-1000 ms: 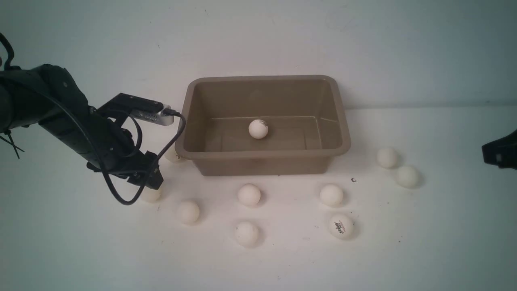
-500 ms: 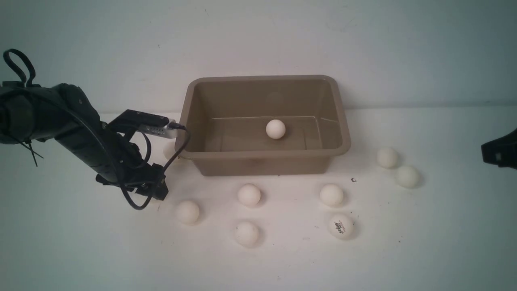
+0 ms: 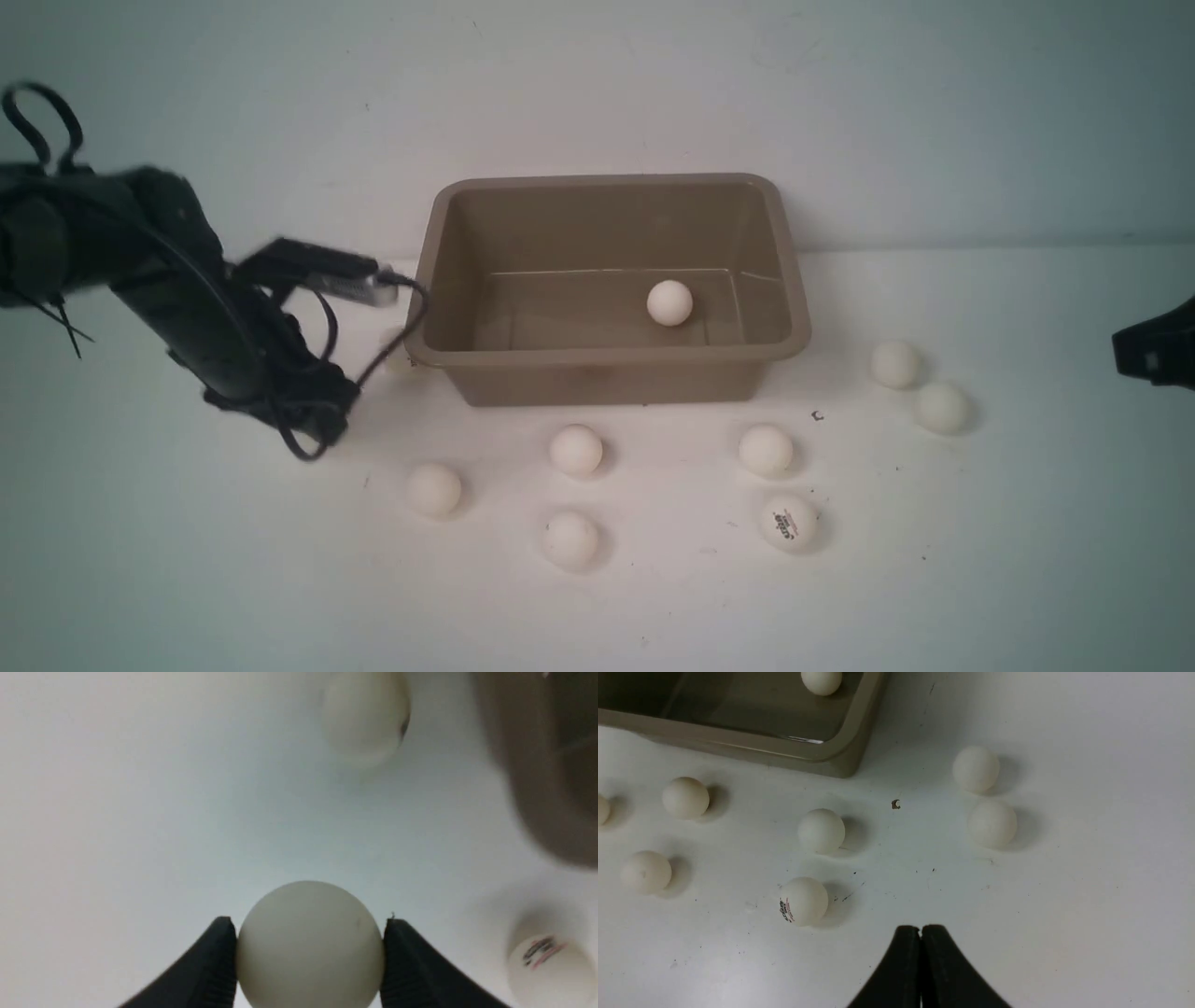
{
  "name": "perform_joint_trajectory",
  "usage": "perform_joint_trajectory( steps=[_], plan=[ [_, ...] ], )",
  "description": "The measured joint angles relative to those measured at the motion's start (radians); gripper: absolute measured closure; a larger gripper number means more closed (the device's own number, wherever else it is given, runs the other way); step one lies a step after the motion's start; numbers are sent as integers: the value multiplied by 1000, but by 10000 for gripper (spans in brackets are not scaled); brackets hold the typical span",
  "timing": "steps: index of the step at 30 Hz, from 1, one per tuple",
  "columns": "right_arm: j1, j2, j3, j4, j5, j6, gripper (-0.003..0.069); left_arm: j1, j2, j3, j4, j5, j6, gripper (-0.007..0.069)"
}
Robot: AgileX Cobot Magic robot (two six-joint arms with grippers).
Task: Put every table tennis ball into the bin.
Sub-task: Use the left arm to clamp the table tennis ball closest to it, then use the left arm to put the table tennis ball into the box
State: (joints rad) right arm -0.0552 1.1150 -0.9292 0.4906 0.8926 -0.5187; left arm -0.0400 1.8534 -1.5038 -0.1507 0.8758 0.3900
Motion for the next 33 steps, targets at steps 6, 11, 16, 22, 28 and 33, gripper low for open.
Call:
perform_joint_trajectory(
  steps=[6,11,16,22,28,33],
  plan=[
    [0,0,0,3,-6,0,669,-191,61,-260,-20,11,36,279],
    [0,0,0,3,-6,0,669,-272,233,-372,-5,17,21,279],
    [0,0,0,3,-6,0,669,-288,333,-451,0,39,25,279],
    [0,0,0,3,1,0,669,-290,387,-500,2,53,57,279],
    [0,0,0,3,13,0,669,-290,405,-513,2,59,105,253],
    [0,0,0,-1,16,0,669,-290,405,-547,3,81,162,63]
  ],
)
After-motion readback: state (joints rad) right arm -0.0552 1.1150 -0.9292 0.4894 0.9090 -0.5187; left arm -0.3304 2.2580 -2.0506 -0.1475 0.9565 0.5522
